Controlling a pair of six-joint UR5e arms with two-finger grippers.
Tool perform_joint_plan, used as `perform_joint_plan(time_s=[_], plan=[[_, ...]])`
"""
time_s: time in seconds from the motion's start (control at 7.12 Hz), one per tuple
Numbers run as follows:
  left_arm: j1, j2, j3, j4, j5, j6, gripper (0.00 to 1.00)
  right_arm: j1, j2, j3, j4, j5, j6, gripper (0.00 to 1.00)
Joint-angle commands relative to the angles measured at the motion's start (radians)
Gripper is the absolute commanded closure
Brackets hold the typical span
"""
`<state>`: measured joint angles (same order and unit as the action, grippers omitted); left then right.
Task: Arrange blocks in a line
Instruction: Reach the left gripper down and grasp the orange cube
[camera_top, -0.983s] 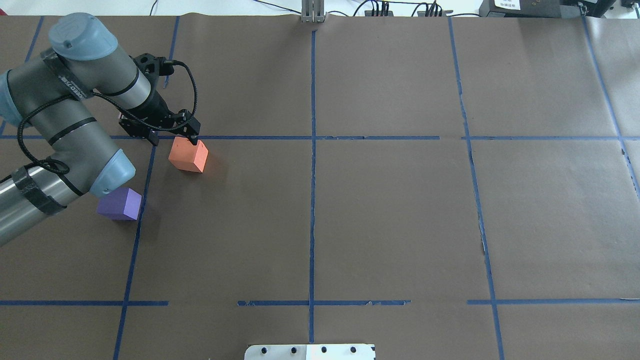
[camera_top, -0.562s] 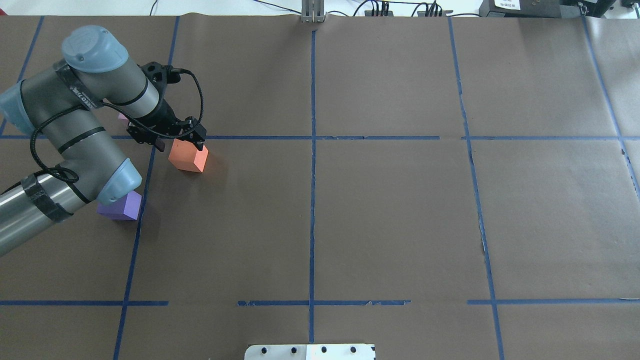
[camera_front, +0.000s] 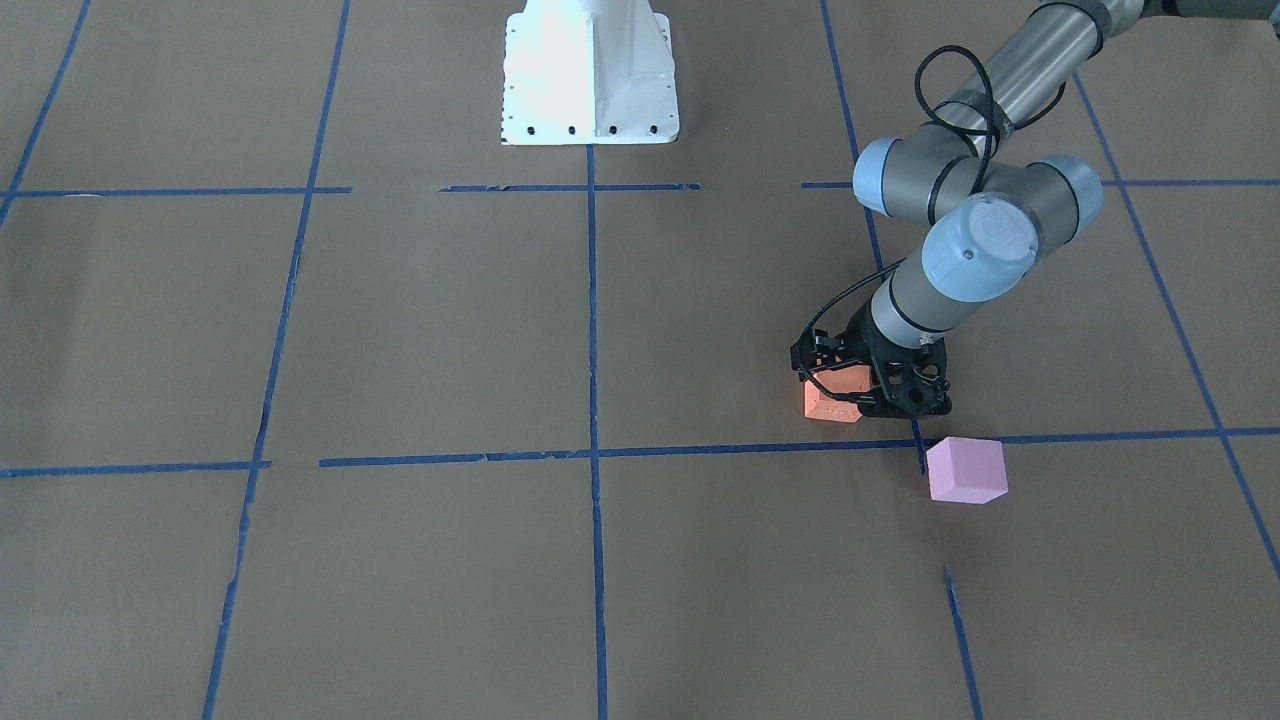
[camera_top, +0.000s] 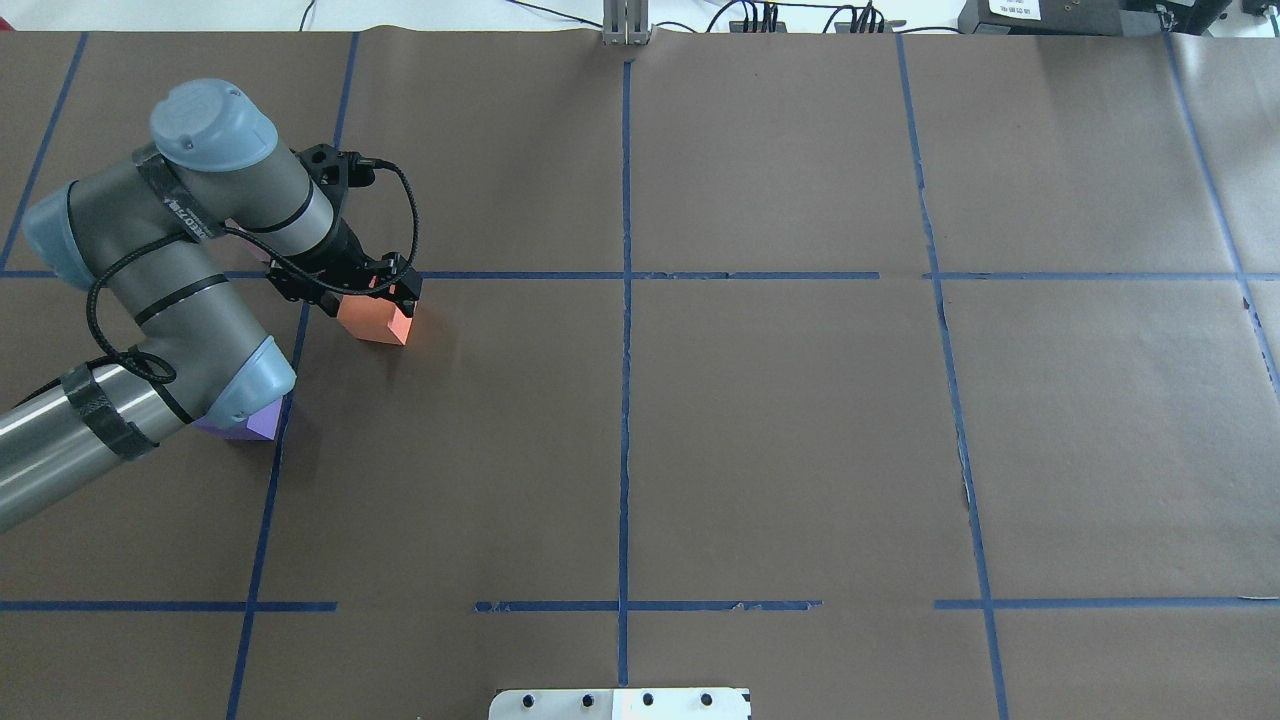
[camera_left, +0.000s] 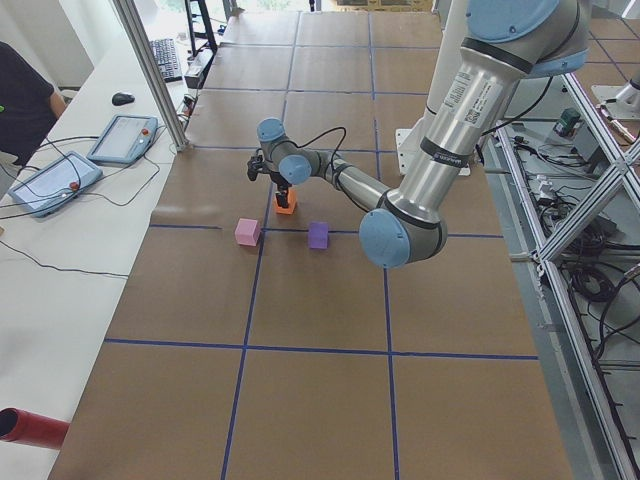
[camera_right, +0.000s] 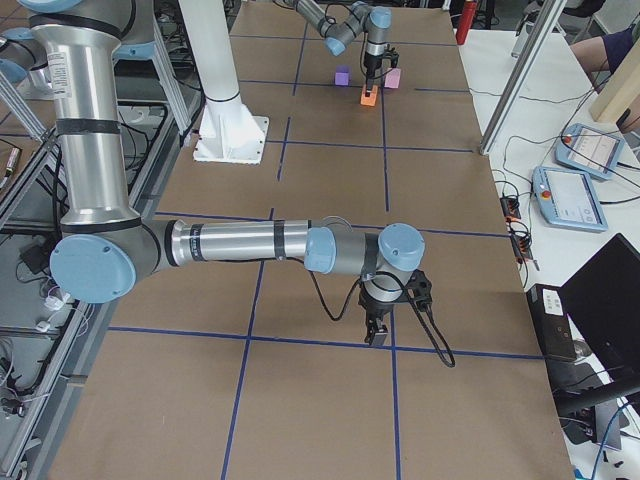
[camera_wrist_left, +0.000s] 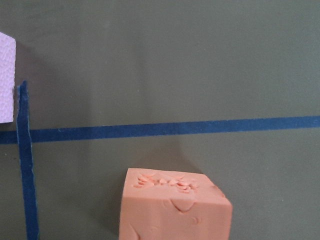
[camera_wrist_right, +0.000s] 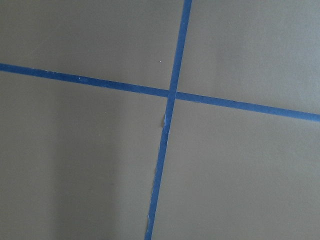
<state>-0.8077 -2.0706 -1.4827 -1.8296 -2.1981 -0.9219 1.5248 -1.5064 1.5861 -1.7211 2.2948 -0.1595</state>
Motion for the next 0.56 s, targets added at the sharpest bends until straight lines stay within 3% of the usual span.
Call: perform_joint_plan(time_s=[0.0, 0.42], plan=[[0.002, -0.002, 0.019, -0.004, 0.003, 0.0, 0.02, 0.0, 0.0, 0.0, 0.0, 0.0, 0.0, 0.0], [0.002, -0.002, 0.042, -0.054, 0.003, 0.001, 0.07, 0.0, 0.0, 0.0, 0.0, 0.0, 0.0, 0.0]])
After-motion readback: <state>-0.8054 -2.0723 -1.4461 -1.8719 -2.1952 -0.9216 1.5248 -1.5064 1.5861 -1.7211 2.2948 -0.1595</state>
